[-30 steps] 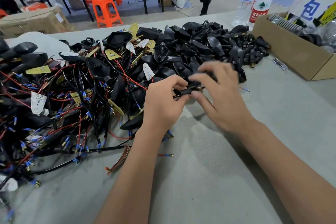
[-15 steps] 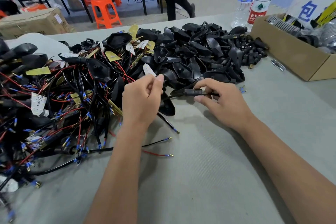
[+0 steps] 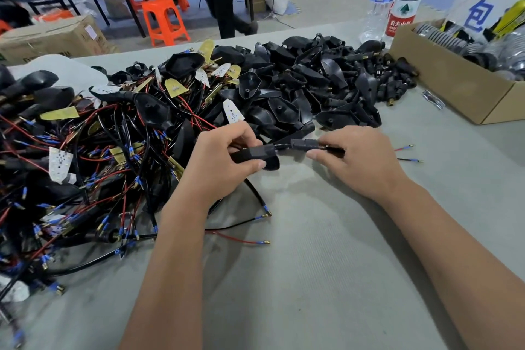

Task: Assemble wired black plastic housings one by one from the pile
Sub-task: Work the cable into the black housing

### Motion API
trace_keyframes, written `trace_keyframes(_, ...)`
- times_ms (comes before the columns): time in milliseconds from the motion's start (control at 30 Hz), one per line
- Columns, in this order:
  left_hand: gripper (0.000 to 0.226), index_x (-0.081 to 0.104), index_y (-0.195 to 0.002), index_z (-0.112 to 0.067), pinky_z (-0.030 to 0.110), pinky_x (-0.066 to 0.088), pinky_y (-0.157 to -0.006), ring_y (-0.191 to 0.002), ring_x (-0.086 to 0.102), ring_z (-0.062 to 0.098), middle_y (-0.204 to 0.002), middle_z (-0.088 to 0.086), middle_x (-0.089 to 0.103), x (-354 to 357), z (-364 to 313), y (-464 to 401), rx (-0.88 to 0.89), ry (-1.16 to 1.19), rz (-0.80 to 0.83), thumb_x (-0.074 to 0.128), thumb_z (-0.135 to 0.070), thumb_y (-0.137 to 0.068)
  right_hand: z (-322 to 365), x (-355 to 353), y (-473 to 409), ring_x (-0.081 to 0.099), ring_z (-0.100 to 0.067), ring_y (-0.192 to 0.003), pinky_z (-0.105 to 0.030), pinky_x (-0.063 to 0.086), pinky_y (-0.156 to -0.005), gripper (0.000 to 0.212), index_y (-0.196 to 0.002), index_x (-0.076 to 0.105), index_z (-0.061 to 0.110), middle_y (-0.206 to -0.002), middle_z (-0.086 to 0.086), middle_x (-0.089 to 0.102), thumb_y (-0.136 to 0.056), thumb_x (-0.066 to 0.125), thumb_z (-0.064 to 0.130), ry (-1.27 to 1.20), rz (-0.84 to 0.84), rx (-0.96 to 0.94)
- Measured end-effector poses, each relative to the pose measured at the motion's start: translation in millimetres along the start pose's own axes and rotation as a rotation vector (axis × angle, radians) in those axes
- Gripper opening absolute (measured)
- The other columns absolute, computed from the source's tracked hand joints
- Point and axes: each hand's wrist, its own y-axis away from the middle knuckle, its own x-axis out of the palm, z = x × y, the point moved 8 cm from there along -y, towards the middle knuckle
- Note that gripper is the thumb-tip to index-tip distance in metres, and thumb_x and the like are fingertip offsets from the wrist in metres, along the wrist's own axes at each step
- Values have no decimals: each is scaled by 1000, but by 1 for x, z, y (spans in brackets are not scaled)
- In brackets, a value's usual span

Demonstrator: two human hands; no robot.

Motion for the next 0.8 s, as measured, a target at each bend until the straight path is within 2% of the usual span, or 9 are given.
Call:
trace_keyframes(100, 35, 57, -79, -20, 29, 60, -85, -97, 73, 5, -98, -11, 77, 2, -4, 0, 45, -18, -25, 84, 1, -73, 8, 11, 0, 51, -12, -80, -33, 44, -73, 28, -96, 74, 18, -80, 13, 58, -96, 62, 42, -89, 69, -57)
trace_keyframes(167, 36, 53, -78, -20, 25, 58, -89, -103, 70, 0, -104, -11, 76, 2, -6, -1, 82, -47, -49, 81, 2, -74, 10, 14, 0, 55, -10, -86, -29, 47, -81, 17, -105, 74, 16, -88, 14, 61, -97, 68, 29, -160, 72, -60)
trace_keyframes(233, 37, 52, -75, -20, 21, 56, -90, -106, 68, -2, -104, -12, 75, 1, -5, -1, 108, -70, -54, 81, 3, -73, 12, 15, 0, 55, -7, -84, -22, 44, -80, 14, -107, 73, 14, -90, 13, 61, -97, 68, 24, -210, 50, -56)
trace_keyframes(300, 37, 54, -73, -19, 19, 55, -91, -106, 68, -3, -103, -13, 75, 3, -4, -2, 109, -81, -40, 83, 4, -71, 14, 13, 0, 51, -4, -82, -20, 39, -75, 13, -104, 71, 14, -88, 14, 58, -98, 67, 25, -225, 19, -51)
trace_keyframes(400, 37, 57, -74, -18, 17, 53, -91, -105, 68, -3, -103, -15, 74, 5, -2, -2, 91, -85, -30, 88, 1, -67, 15, 12, -1, 56, -10, -87, -33, 46, -75, 15, -105, 72, 18, -88, 15, 61, -99, 66, 31, -204, -5, -39)
trace_keyframes(500, 37, 61, -79, -20, 22, 55, -89, -101, 68, -1, -104, -15, 73, 4, 1, -3, 58, -72, -38, 90, -2, -65, 14, 9, 0, 55, -9, -83, -34, 46, -74, 17, -108, 74, 23, -80, 22, 58, -97, 69, 35, -218, -21, -31)
trace_keyframes(633, 48, 65, -95, -25, 28, 54, -89, -98, 65, 5, -105, -15, 71, 2, 3, -2, 31, -120, -49, 95, -10, -62, 12, 8, -1, 55, -13, -77, -40, 49, -71, 18, -109, 74, 27, -74, 10, 61, -95, 71, 38, -220, -25, -23)
trace_keyframes(800, 69, 66, -114, -26, 31, 54, -91, -101, 63, 10, -112, -15, 66, 2, 7, -1, -33, -88, -42, 100, -18, -55, 11, 5, 0, 51, -9, -74, -38, 48, -69, 21, -110, 75, 27, -67, 19, 50, -94, 73, 40, -222, -53, -32)
